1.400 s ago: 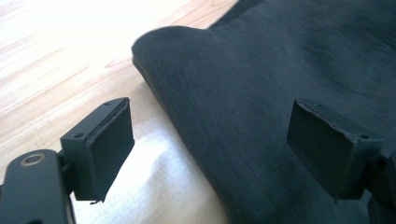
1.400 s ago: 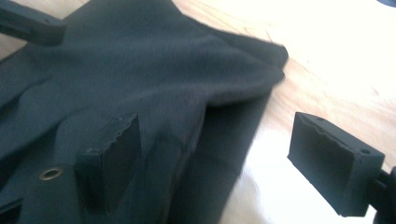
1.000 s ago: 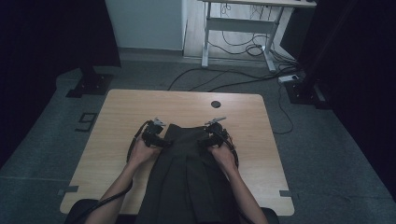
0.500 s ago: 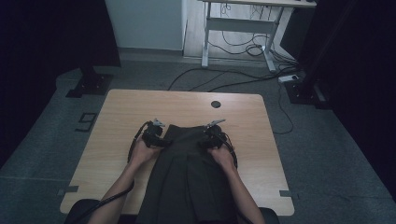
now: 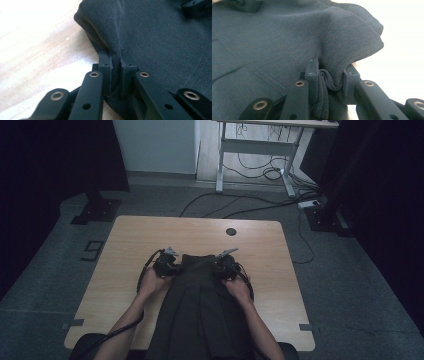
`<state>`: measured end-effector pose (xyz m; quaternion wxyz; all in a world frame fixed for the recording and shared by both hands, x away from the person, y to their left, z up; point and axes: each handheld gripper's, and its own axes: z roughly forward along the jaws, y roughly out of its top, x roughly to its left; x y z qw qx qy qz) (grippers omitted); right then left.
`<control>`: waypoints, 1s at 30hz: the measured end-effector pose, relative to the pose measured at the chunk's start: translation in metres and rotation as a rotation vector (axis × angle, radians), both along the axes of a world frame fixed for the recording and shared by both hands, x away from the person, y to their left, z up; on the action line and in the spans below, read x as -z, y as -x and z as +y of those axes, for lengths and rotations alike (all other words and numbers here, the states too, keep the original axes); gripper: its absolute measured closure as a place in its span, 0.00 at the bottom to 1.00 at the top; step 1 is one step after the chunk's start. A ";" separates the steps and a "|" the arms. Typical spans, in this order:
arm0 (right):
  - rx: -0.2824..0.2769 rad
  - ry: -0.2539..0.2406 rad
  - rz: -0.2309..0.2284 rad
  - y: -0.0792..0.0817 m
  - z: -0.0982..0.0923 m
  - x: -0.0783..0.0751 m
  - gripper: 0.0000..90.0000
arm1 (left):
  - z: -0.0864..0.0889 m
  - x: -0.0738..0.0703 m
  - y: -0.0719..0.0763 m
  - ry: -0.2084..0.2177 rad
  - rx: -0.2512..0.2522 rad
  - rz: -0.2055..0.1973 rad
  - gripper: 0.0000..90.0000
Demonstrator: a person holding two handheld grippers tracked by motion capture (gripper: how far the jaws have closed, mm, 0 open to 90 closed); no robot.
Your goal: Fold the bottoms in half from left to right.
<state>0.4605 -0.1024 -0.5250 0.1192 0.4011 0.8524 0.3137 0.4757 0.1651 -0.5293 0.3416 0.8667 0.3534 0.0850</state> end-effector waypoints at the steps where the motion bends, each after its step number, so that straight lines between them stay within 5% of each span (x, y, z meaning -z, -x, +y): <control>1: -0.005 -0.004 -0.002 0.000 -0.001 -0.003 0.81 | 0.002 -0.003 -0.002 0.018 0.002 -0.005 0.93; 4: -0.007 -0.026 -0.026 -0.001 -0.005 -0.011 0.81 | 0.007 -0.015 -0.010 0.086 -0.002 -0.031 0.95; 13: 0.008 -0.065 -0.136 -0.019 -0.011 -0.049 0.81 | 0.002 -0.071 -0.026 0.110 -0.022 -0.185 0.94; 17: 0.014 -0.062 -0.221 -0.023 -0.011 -0.086 0.81 | 0.002 -0.109 -0.028 0.142 -0.022 -0.279 0.95; 21: 0.024 -0.102 -0.334 -0.013 -0.013 -0.127 0.82 | 0.004 -0.142 -0.010 0.179 -0.021 -0.413 0.95; 25: -0.012 -0.107 -0.383 0.013 -0.014 -0.134 0.82 | 0.006 -0.136 0.017 0.135 0.009 -0.480 0.94; 30: -0.059 -0.095 -0.353 0.040 -0.016 -0.106 0.82 | 0.007 -0.103 0.047 0.094 0.043 -0.485 0.94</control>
